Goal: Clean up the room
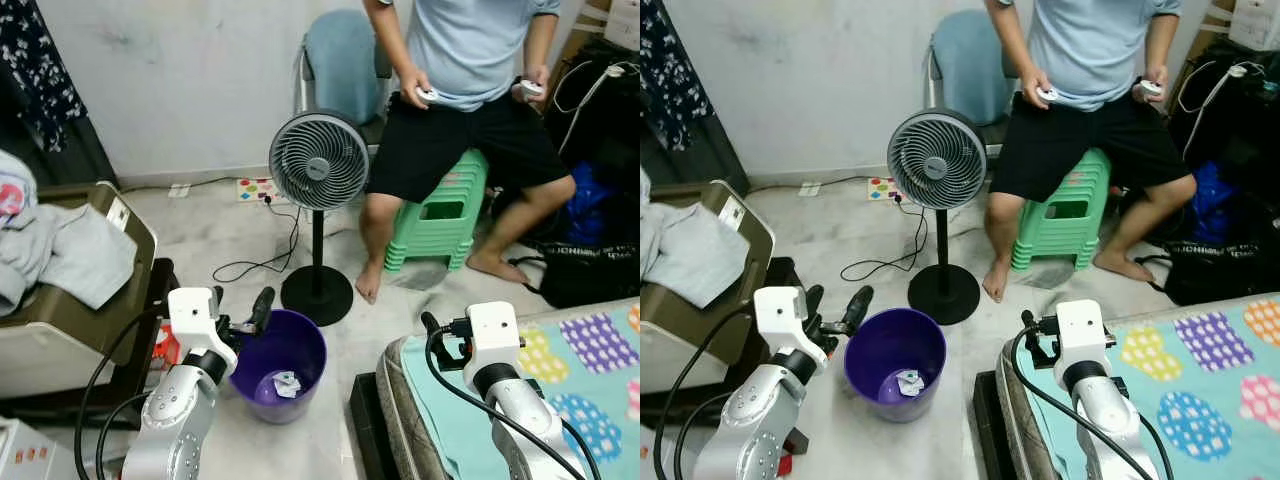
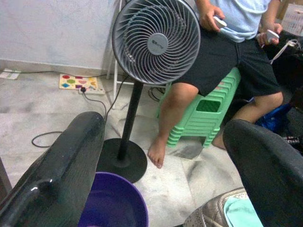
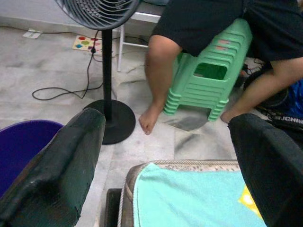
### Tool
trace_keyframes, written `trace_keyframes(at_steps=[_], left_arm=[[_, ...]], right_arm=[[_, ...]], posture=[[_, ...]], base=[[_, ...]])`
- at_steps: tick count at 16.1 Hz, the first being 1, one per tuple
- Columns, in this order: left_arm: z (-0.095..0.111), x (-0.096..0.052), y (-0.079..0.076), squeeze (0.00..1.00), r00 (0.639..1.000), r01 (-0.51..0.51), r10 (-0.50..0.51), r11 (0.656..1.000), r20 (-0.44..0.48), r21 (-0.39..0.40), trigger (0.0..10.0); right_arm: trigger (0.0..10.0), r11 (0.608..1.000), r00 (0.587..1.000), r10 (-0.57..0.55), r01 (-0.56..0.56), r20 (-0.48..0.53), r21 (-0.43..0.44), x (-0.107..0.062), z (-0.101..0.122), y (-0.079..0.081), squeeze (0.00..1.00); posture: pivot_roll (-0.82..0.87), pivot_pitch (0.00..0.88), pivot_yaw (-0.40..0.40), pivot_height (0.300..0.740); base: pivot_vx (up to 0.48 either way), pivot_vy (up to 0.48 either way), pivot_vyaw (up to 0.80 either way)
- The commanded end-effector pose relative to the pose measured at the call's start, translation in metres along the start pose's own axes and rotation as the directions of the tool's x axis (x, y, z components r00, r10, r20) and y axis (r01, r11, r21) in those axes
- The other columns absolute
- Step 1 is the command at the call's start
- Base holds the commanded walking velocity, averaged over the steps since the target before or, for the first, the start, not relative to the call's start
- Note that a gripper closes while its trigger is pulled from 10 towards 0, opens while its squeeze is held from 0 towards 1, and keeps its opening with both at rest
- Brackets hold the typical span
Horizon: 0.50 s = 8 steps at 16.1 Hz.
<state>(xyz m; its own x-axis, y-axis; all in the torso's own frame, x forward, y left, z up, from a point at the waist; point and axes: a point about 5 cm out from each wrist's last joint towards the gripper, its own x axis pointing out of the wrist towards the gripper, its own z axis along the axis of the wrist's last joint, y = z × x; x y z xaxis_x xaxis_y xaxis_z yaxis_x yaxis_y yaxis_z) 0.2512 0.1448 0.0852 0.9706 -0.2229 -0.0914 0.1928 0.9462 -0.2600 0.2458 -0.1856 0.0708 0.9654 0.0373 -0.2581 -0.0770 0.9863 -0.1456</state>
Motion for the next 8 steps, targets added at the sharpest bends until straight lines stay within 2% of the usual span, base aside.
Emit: trace_keyframes(at_steps=[1, 3, 4, 5, 8], left_arm=[[-0.0014, -0.0011, 0.0038, 0.00, 1.000, -0.016, 0.016, 1.000, -0.008, -0.001, 10.0], [-0.0011, -0.0010, 0.0035, 0.00, 1.000, -0.014, 0.014, 1.000, -0.006, -0.005, 10.0], [-0.0012, -0.0010, 0.0035, 0.00, 1.000, -0.015, 0.015, 1.000, -0.007, -0.007, 10.0], [-0.0014, -0.0010, 0.0037, 0.00, 1.000, -0.015, 0.015, 1.000, -0.008, -0.008, 10.0], [-0.0015, -0.0012, 0.0033, 0.00, 1.000, -0.016, 0.016, 1.000, -0.007, -0.015, 10.0]], right_arm=[[10.0, 1.000, 1.000, 0.011, -0.011, -0.001, 0.006, 0.0010, 0.0004, 0.0019, 0.00], [10.0, 1.000, 1.000, 0.018, -0.018, 0.005, -0.009, 0.0008, 0.0013, 0.0024, 0.00], [10.0, 0.999, 0.999, 0.034, -0.034, 0.017, -0.034, 0.0004, 0.0031, 0.0045, 0.00], [10.0, 0.997, 0.998, 0.054, -0.052, 0.024, -0.064, 0.0000, 0.0042, 0.0078, 0.00], [10.0, 0.998, 0.999, 0.040, -0.040, 0.015, -0.042, 0.0000, 0.0029, 0.0057, 0.00]], posture=[[-0.10, 0.000, 0.013, 0.740], [-0.10, 0.000, 0.014, 0.740], [-0.10, 0.000, 0.014, 0.740], [-0.10, 0.000, 0.014, 0.740], [-0.10, 0.000, 0.012, 0.740]], base=[[0.000, 0.000, 0.00], [0.000, 0.000, 0.00], [0.000, 0.000, 0.48], [0.000, 0.000, 0.80], [0.000, 0.000, 0.74]])
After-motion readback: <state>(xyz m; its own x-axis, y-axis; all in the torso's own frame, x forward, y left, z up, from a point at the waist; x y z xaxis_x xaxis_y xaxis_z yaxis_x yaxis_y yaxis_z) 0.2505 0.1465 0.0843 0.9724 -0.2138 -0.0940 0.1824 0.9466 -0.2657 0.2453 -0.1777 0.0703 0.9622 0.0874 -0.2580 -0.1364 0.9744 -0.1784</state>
